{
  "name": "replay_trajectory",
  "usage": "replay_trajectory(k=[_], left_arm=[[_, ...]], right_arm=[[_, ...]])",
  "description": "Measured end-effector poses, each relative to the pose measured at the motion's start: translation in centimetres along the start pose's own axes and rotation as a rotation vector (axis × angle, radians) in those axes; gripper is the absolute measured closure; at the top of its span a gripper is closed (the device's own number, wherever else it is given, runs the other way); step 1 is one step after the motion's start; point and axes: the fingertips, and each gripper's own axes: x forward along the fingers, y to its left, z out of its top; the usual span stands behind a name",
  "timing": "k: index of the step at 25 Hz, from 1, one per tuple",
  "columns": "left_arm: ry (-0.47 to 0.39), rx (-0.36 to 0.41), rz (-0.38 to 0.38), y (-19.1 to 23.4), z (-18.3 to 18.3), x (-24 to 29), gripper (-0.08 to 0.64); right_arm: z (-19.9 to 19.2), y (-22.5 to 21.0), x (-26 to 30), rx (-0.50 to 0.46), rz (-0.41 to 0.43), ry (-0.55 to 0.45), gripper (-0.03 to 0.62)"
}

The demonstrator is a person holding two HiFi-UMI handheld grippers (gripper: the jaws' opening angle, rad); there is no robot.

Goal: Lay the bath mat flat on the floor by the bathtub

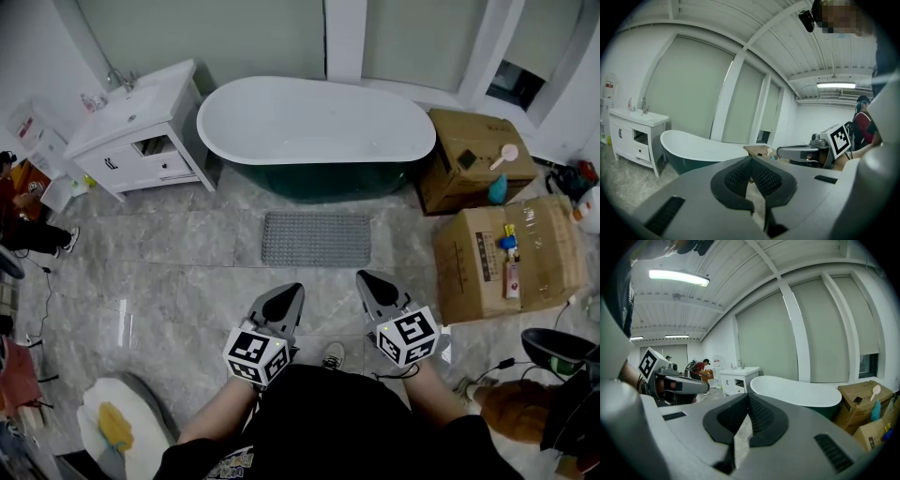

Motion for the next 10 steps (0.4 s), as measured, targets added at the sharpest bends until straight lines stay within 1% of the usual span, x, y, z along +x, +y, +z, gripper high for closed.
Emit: replay_trajectory(k=[10], left_arm=[[0.006,0.006,-0.003,-1.2,-0.2,0.5,0.543]], right_arm=[[-0.1,-0.7,-0.8,-0.007,0.006,-0.004,0.577]])
